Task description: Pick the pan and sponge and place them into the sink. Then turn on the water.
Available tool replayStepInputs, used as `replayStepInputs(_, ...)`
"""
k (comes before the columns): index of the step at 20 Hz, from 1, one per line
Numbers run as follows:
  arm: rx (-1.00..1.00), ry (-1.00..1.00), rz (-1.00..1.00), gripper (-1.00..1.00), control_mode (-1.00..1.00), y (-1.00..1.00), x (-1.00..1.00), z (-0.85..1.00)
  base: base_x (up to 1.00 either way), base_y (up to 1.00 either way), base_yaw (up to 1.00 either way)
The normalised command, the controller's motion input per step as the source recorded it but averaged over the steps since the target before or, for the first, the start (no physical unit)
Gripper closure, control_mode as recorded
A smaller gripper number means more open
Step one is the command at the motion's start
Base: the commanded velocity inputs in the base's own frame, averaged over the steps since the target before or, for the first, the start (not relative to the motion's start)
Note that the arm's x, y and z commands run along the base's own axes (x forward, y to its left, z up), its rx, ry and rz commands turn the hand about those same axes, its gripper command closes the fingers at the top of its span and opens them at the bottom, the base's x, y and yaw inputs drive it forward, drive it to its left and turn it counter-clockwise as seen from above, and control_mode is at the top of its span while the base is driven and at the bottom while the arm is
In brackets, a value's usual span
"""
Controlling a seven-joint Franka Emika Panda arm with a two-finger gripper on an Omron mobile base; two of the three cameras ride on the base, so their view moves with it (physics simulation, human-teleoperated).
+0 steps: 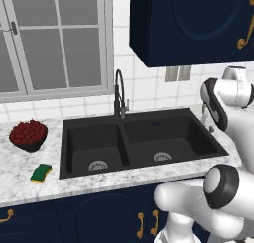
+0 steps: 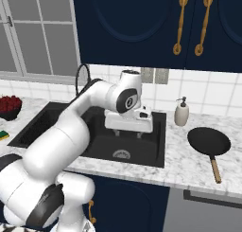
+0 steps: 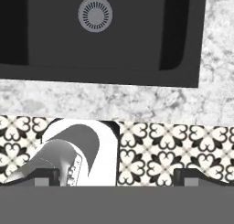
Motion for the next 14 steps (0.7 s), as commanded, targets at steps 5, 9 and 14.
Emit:
replayStepInputs(5,0.0,0.07,0.0,-1.0,-1.0,-0.89,0.08,-0.04,0.0,0.0,0.0)
replayStepInputs(9,0.0,0.02,0.02,-1.0,-1.0,-0.67,0.16,0.0,0.0,0.0,0.0)
replayStepInputs(14,0.0,0.0,0.0,-1.0,-1.0,-0.33,0.02,-0.01,0.0,0.0,0.0)
